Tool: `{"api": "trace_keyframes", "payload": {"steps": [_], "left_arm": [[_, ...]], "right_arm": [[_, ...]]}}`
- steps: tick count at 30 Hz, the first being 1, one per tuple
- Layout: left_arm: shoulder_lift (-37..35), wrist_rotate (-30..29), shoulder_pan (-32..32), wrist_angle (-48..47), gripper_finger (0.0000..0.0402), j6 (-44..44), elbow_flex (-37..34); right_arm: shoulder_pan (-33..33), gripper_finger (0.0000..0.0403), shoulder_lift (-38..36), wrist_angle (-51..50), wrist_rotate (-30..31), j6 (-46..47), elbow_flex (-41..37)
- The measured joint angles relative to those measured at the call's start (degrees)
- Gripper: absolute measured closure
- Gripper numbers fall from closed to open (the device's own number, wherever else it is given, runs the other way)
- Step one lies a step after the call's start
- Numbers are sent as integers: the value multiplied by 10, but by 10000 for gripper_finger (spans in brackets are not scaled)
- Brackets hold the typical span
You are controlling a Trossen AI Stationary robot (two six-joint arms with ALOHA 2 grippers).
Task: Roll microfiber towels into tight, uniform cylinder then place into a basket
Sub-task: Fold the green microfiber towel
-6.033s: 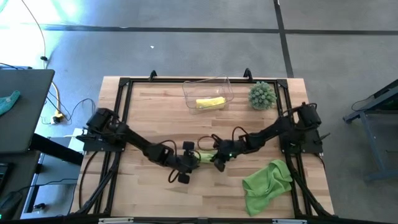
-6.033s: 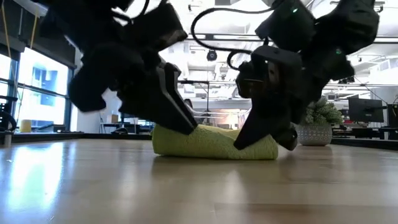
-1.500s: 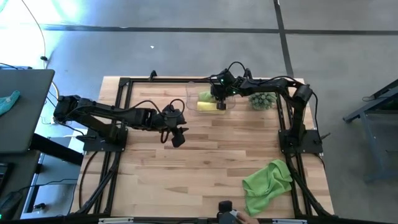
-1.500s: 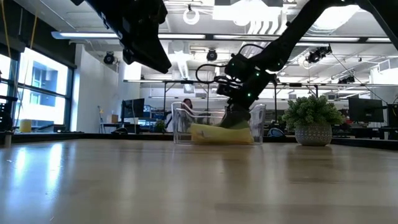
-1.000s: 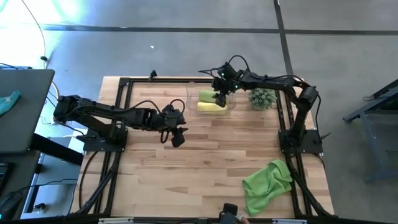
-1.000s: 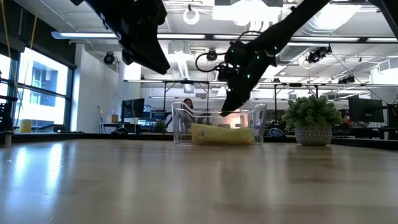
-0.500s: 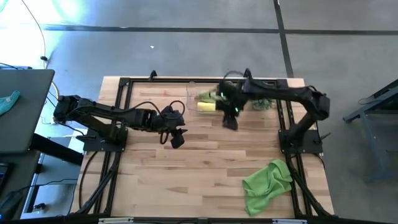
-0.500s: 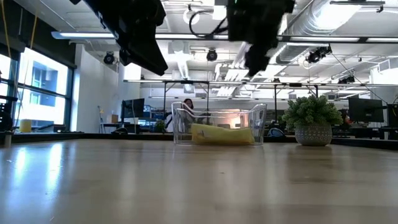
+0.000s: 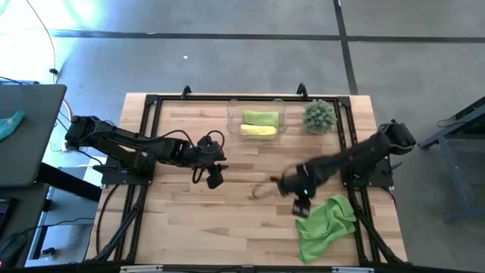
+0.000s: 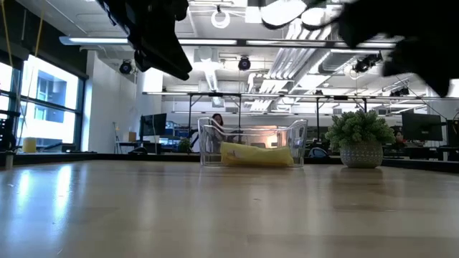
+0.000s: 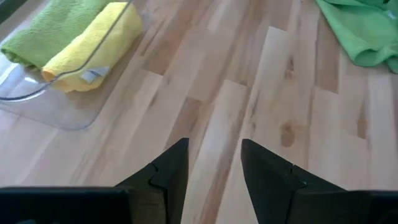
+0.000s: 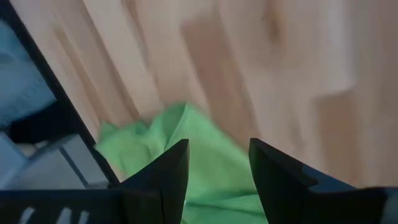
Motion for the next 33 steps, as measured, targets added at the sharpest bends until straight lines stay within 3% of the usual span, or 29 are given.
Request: {"api": "trace_keyframes", "payload": {"steps": [8,12,28,33], "left_arm": [[0,-2,-35,14,267,0,0],[0,-2,-52,15,267,0,0],[0,-6,-101,17,267,-15,0],[0,-6,-103,17,267,-15,0]], "right_arm": [[138,245,0,165,8,206,-107],[173,248,0,215,65,289,-146],[244,270,13,225,83,300,-199],[241,270,49,238,93,252,-197]]}}
